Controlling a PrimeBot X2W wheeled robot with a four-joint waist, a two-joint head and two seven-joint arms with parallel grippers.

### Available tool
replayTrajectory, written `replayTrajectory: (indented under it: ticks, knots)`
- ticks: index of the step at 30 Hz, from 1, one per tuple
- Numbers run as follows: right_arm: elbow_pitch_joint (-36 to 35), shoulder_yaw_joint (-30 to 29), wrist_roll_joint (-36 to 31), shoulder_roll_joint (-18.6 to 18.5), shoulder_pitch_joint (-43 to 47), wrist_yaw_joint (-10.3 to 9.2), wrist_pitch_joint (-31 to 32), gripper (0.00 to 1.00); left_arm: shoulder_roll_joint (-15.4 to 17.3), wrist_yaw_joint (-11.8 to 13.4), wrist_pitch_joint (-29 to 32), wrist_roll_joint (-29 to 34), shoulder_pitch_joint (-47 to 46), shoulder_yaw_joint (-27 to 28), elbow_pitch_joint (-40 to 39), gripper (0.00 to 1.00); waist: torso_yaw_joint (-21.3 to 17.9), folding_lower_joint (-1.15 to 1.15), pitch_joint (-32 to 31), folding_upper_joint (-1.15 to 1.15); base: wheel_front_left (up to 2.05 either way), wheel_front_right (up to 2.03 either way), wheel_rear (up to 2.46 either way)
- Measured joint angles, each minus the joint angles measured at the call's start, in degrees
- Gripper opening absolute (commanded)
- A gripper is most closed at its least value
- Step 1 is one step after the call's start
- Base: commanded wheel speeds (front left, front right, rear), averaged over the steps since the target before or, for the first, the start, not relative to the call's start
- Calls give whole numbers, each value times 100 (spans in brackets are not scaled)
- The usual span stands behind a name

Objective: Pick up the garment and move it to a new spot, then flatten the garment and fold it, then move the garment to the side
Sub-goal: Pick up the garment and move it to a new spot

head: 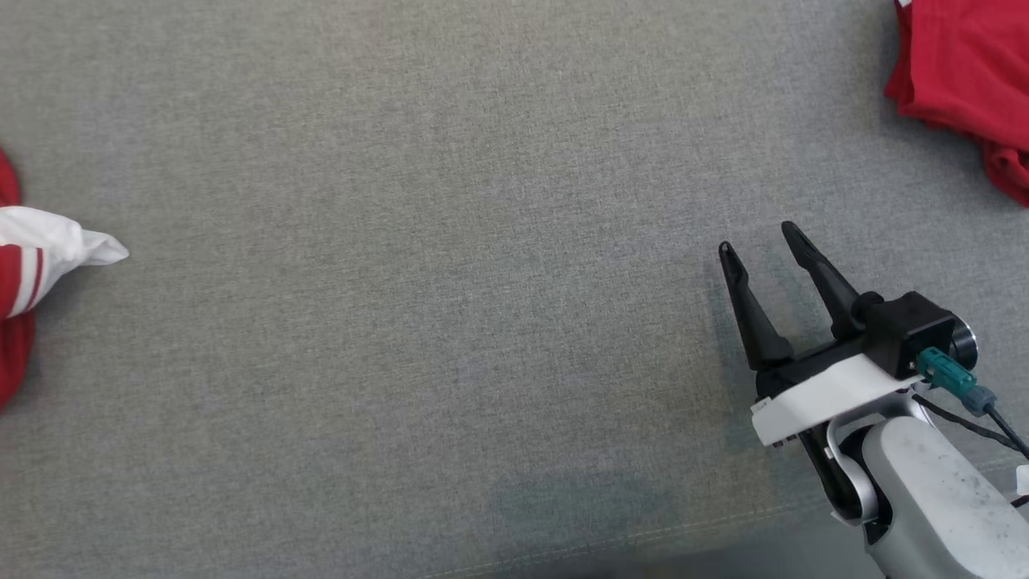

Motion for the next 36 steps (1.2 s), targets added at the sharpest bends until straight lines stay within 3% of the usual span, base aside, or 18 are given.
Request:
replayTrajectory:
  ticks: [8, 13, 16, 17, 28, 36]
  knots:
    - [-203, -190, -13, -90, -405, 21, -1, 100, -199, 122, 505, -524, -4, -74, 113, 100, -279, 0, 730, 0, 0, 0, 0]
    - [-200, -252, -65, -112, -744, 34, -2, 100, -62, 124, 406, -510, -230, 31, 78, 100, -339, -1, 1153, 0, 0, 0, 0]
    - [-122, -249, -92, -104, -847, 70, -4, 100, -31, 92, 348, -510, -340, 74, 80, 15, -353, -1, 1320, 1, 0, 0, 0]
    - [-98, -250, -92, -103, -861, 73, -10, 100, -14, 77, 325, -510, -378, 70, 78, 0, -353, -1, 1352, 1, 0, 0, 0]
    - [294, -226, -90, -34, -872, 130, -62, 100, -243, -314, 168, -490, -648, -202, 236, 0, -227, -1, 1081, 0, 0, 0, 0]
    - [601, -109, -88, 119, -863, 231, -78, 100, -454, -801, 176, -467, -1022, -857, -149, 0, -158, -1, 643, 0, 0, 0, 0]
